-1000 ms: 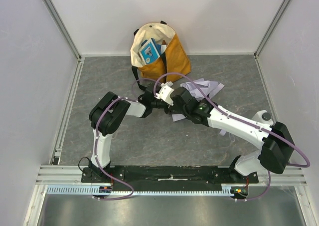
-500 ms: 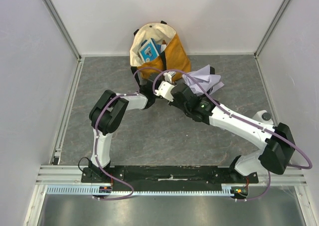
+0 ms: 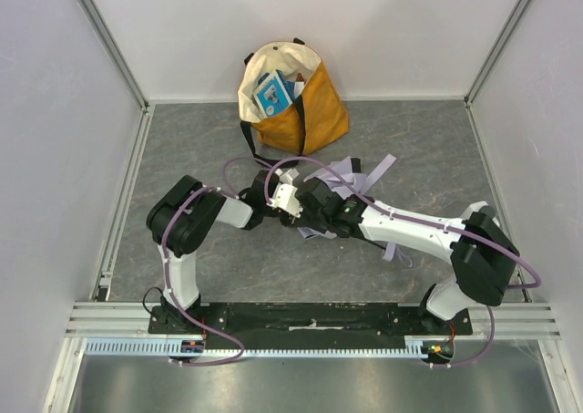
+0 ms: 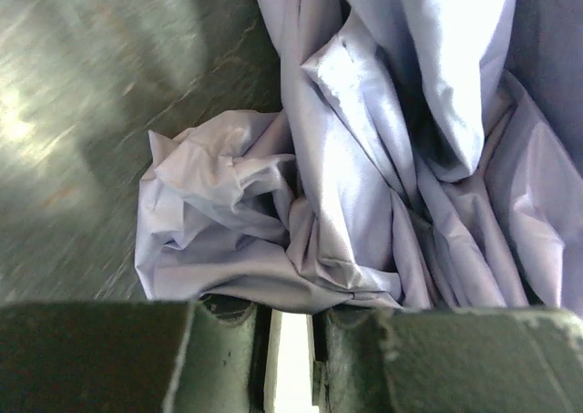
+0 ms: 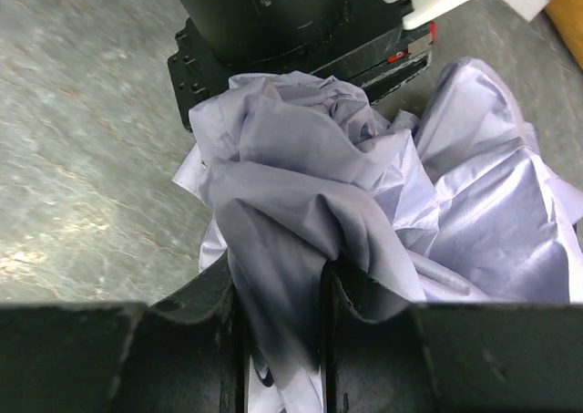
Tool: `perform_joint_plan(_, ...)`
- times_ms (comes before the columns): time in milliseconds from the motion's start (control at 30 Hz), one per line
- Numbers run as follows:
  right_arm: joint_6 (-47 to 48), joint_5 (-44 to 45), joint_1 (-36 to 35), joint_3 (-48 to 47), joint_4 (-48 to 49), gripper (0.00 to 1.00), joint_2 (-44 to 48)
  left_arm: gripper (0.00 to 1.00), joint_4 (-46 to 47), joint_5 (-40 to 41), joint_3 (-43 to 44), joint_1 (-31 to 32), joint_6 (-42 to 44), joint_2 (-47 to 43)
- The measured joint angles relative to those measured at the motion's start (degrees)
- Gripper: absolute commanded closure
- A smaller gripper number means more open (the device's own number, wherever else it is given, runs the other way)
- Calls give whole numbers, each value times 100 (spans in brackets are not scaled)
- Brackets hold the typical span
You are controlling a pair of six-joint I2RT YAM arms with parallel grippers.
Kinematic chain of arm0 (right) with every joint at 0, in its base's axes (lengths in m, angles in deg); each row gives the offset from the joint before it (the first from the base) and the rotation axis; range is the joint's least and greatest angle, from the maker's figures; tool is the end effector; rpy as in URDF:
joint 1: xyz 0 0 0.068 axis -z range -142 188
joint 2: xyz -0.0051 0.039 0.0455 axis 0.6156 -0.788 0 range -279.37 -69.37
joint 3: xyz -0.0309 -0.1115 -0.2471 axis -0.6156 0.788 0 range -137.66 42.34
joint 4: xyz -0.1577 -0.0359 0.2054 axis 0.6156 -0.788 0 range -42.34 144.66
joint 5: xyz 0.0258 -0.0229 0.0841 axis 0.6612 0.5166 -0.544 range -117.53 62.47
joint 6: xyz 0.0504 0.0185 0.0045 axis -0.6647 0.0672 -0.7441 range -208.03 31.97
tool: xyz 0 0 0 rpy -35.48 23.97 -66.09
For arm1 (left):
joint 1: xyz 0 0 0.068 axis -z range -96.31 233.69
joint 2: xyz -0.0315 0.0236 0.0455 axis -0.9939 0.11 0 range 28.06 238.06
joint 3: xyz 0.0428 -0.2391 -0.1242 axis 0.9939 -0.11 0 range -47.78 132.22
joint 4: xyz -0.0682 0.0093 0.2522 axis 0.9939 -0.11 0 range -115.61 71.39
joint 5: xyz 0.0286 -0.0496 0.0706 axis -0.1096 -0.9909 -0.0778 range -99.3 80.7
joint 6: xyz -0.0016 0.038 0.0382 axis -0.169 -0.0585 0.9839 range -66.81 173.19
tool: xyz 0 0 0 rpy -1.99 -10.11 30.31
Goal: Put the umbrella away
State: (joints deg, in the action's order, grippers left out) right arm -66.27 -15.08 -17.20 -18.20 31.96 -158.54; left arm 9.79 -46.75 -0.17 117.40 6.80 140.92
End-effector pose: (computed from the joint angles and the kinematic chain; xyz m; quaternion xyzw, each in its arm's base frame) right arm 0.1935 0.2648 0.2279 -0.5556 0.7567 -0.0033 0.3446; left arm 0.2886 -0.2187 0.0982 0.0493 0.8576 -0.4925 0.1396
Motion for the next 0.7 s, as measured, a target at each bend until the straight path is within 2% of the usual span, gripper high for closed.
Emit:
perform_joint_plan(167, -177, -540, 9, 0, 201, 100, -120, 75, -140, 481, -463, -68, 245, -511)
perform_joint_plan(333, -369, -573, 26, 131, 575, 100, -92, 72, -426, 789, -544, -129, 341, -769)
perform_joint_plan(433, -588, -584, 118, 396, 905, 100, 107, 71, -426, 837, -610, -133, 446, -872)
perform_joint_plan(500, -769, -629, 293, 581, 1029, 100, 321, 67, -422, 804, -610, -122, 522, -890)
perform_joint_plan(600, -1040, -610, 667, 756, 990, 100, 758, 60, -409, 715, -610, -103, 599, -962)
perform_joint_plan(700, -1145, -420, 861, 756, 841, 100, 1126, 59, -498, 717, -608, -94, 640, -1311)
